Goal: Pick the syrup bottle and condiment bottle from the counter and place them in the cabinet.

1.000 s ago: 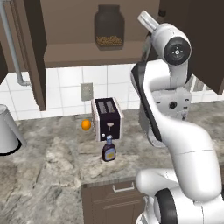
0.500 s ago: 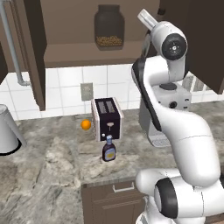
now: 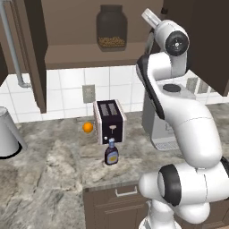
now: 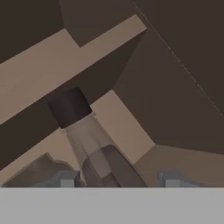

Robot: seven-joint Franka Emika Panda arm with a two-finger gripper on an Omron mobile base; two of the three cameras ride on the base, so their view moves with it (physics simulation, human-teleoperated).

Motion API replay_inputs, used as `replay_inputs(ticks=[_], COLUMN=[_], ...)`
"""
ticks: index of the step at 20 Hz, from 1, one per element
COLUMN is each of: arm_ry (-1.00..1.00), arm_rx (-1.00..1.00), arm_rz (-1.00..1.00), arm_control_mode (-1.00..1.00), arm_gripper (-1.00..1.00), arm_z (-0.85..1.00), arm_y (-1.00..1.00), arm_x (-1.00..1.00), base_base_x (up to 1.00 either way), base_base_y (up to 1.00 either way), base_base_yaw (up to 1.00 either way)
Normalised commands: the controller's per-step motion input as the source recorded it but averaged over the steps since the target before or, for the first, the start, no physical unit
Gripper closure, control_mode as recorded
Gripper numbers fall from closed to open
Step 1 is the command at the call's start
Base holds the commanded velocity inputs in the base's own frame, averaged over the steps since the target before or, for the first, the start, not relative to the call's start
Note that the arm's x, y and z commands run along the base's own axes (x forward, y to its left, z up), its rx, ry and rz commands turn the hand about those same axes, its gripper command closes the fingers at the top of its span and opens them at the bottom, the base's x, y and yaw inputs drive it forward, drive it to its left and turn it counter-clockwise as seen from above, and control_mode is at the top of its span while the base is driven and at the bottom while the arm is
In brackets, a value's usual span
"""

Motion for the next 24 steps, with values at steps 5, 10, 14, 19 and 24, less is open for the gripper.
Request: replay_inputs(ticks=[5, 10, 14, 19, 24], arm_ry=[0.0, 0.0, 0.0, 0.0, 0.0], arm_rx=[-0.02, -0.04, -0.05, -0.07, -0.03], arm_rz=[0.04, 0.04, 0.01, 0.0, 0.0], arm_control_mode=[-1.0, -1.0, -1.0, -1.0, -1.0], arm_gripper=[1.0, 1.0, 1.0, 1.0, 1.0], arm_z=[0.0, 0.0, 0.0, -0.04, 0.0], arm_y=[0.0, 0.03, 0.0, 0.0, 0.02], arm_x=[0.4, 0.41, 0.37, 0.17, 0.03], base_base_x=[0.0, 0.0, 0.0, 0.0, 0.0], base_base_y=[0.0, 0.0, 0.0, 0.0, 0.0], base_base_yaw=[0.0, 0.0, 0.0, 0.0, 0.0])
